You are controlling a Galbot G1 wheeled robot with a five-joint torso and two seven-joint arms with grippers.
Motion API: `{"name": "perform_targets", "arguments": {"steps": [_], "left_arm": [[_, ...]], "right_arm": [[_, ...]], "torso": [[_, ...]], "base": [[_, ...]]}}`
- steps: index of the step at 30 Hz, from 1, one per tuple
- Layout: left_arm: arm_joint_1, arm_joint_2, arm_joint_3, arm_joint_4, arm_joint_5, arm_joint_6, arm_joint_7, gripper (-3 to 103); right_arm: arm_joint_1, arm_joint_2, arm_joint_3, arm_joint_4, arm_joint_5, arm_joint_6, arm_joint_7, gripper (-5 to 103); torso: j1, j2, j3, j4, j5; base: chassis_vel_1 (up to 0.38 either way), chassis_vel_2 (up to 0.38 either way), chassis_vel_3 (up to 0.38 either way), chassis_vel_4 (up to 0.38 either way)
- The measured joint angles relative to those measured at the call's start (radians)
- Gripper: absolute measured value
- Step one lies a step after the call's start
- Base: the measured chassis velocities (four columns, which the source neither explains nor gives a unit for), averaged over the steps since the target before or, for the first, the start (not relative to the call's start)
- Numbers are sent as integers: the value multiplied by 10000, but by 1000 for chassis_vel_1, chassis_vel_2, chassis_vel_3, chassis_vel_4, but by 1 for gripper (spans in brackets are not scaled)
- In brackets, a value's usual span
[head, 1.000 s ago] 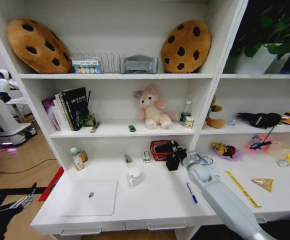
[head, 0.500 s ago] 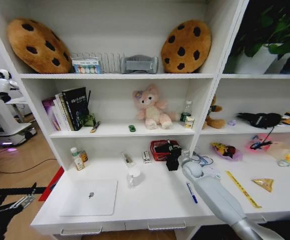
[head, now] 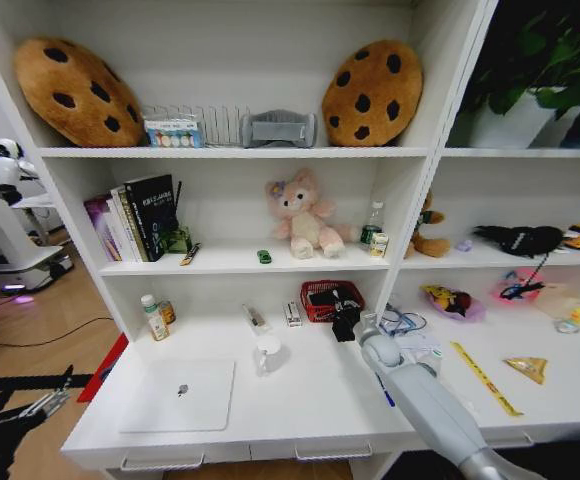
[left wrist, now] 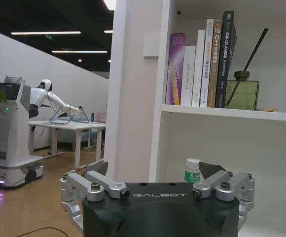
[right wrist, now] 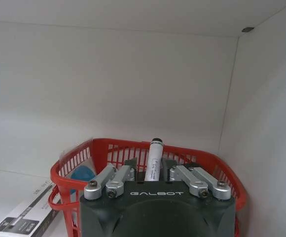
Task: Organize the objects on the table.
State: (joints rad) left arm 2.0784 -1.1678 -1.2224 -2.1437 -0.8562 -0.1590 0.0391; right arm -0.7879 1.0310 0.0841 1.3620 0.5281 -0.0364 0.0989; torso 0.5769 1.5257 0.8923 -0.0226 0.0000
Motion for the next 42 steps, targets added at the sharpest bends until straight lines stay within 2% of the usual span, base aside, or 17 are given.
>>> {"name": "perform_targets", "arguments": {"steps": [2, 8, 10, 12, 14, 15, 17, 21, 22, 26, 29, 31, 32, 34, 38, 41, 42], "left_arm": [[0, 0, 0, 0, 0, 0, 0, 100], [0, 0, 0, 0, 1, 0, 0, 100], [0, 0, 0, 0, 0, 0, 0, 100], [0, 0, 0, 0, 0, 0, 0, 100], [0, 0, 0, 0, 0, 0, 0, 100], [0, 0, 0, 0, 0, 0, 0, 100], [0, 0, 0, 0, 0, 0, 0, 100], [0, 0, 0, 0, 0, 0, 0, 100], [0, 0, 0, 0, 0, 0, 0, 100], [0, 0, 0, 0, 0, 0, 0, 100], [0, 0, 0, 0, 0, 0, 0, 100], [0, 0, 0, 0, 0, 0, 0, 100], [0, 0, 0, 0, 0, 0, 0, 100], [0, 0, 0, 0, 0, 0, 0, 100], [0, 0, 0, 0, 0, 0, 0, 100], [0, 0, 0, 0, 0, 0, 0, 100], [0, 0, 0, 0, 0, 0, 0, 100]], "right_arm": [[-300, -139, 133, 200, 15, -5, -4, 41], [-749, -372, 326, 651, 104, -26, 39, 58], [-1027, -532, 463, 1167, 199, -132, 169, 70], [-1096, -570, 503, 1328, 255, -179, 225, 75], [-1567, -801, 732, 2464, 591, -463, 515, 80], [-1835, -924, 845, 3052, 746, -587, 635, 91], [-2102, -1034, 931, 3573, 861, -710, 759, 96], [-2975, -1259, 1231, 4796, 1259, -1324, 1347, 100], [-2975, -1259, 1231, 4796, 1259, -1324, 1347, 100], [-3738, -1241, 1601, 5171, 2225, -2530, 2440, 100], [-3811, -1226, 1646, 5177, 2457, -2837, 2678, 100], [-3940, -1202, 1730, 5239, 3362, -3956, 3531, 100], [-3940, -1202, 1730, 5239, 3362, -3956, 3531, 100], [-3924, -1205, 1737, 5339, 4210, -4933, 4139, 100], [-3769, -1229, 1718, 5352, 4624, -5559, 4568, 100], [-3541, -1289, 1757, 5391, 5550, -6458, 5504, 100], [-3541, -1289, 1757, 5391, 5550, -6458, 5504, 100]], "torso": [[0, 0, 0, -1, 0], [-1, 0, 0, -1, 1], [-2, 0, 0, -1, 1], [-1, 0, 0, -1, 1], [-1, 0, 0, -1, 0], [-1, 0, -1, 1, -2], [-2, 0, -1, 0, -1], [-2, 1, -1, 0, -1], [-2, 1, -1, 0, -1], [-2, 1, -1, -2, 0], [-2, 1, -1, -2, 2], [-2, 0, 0, -2, 0], [-2, 0, 0, -2, 0], [-2, 0, 0, -1, 1], [-2, 0, 0, -1, 0], [-1, 0, 0, 0, 0], [-1, 0, 0, 0, 0]], "base": [[0, 0, 0, 0], [0, 0, 0, 0], [0, 0, 0, 0], [0, 0, 0, 0], [0, 0, 0, 0], [0, 0, 0, 0], [0, 0, 0, 0], [0, 0, 0, 0], [0, 0, 0, 0], [0, 0, 0, 0], [0, 0, 0, 0], [0, 0, 0, 0], [0, 0, 0, 0], [0, 0, 0, 0], [0, 0, 0, 0], [0, 0, 0, 0], [0, 0, 0, 0]]}}
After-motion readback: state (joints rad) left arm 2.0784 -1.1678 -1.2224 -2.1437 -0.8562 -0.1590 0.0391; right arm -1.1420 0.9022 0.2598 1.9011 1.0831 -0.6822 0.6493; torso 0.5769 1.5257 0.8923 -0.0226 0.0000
